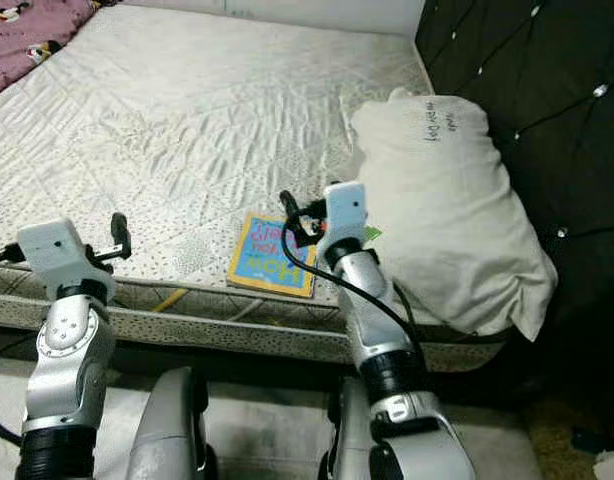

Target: Clean up the room

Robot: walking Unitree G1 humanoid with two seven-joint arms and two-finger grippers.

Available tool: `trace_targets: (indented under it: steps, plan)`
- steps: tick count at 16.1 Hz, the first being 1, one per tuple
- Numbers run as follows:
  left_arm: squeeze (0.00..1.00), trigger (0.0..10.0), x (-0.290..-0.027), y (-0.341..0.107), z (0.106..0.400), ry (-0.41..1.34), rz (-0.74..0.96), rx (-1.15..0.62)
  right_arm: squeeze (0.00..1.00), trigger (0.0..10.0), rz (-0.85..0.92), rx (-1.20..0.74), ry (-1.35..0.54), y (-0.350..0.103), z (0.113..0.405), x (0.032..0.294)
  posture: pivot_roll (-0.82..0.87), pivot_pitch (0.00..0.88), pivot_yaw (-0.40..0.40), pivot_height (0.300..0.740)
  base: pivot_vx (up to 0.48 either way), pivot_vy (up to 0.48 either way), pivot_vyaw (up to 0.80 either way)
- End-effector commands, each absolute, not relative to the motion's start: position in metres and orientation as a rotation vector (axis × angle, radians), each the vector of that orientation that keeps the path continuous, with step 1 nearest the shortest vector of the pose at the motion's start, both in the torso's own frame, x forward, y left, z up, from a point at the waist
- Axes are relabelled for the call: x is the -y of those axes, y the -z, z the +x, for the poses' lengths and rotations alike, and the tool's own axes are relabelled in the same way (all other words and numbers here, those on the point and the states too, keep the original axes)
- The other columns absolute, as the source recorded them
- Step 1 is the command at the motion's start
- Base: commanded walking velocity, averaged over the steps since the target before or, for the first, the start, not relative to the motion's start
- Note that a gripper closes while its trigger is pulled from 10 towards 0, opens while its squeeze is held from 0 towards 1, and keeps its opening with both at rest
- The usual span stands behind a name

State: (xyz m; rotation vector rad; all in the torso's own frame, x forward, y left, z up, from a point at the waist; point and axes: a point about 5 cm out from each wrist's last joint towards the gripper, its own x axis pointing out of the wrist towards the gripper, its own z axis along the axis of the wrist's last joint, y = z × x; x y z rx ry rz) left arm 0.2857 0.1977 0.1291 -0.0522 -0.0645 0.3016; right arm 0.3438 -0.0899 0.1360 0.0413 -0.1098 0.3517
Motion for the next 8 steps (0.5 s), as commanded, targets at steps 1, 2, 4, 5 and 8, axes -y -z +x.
trace_targets:
  steps: [1,2,4,5,8]
  plan:
    - [0.0,10.0,-0.1943,-0.1339,0.2879,-0.296,-0.047,0.079,0.0,10.0,0.049,0.133,-0.335,-0.1432,0.3488,0.093,0.09,0.0,-0.058,0.631,0.0,0.0,0.0]
    - [0.0,10.0,-0.1935,-0.1347,0.2876,-0.301,-0.036,0.089,0.0,10.0,0.061,0.137,-0.325,-0.1449,0.3515,0.0938,0.09,0.0,-0.059,0.641,0.0,0.0,0.0]
    - [0.0,10.0,-0.1913,-0.1381,0.2889,-0.271,-0.014,0.117,0.0,10.0,0.094,0.138,-0.298,-0.147,0.3556,0.096,0.09,0.0,-0.059,0.666,0.0,0.0,0.0]
    - [0.0,10.0,-0.1907,-0.136,0.2899,-0.251,-0.025,0.116,0.0,10.0,0.105,0.13,-0.292,-0.1442,0.3559,0.0946,0.08,0.0,-0.051,0.68,0.0,0.0,0.0]
    - [0.0,10.0,-0.1874,-0.1333,0.2921,-0.244,-0.038,0.104,0.0,10.0,0.118,0.127,-0.286,-0.1402,0.3533,0.0911,0.07,0.0,-0.035,0.71,0.0,0.0,0.0]
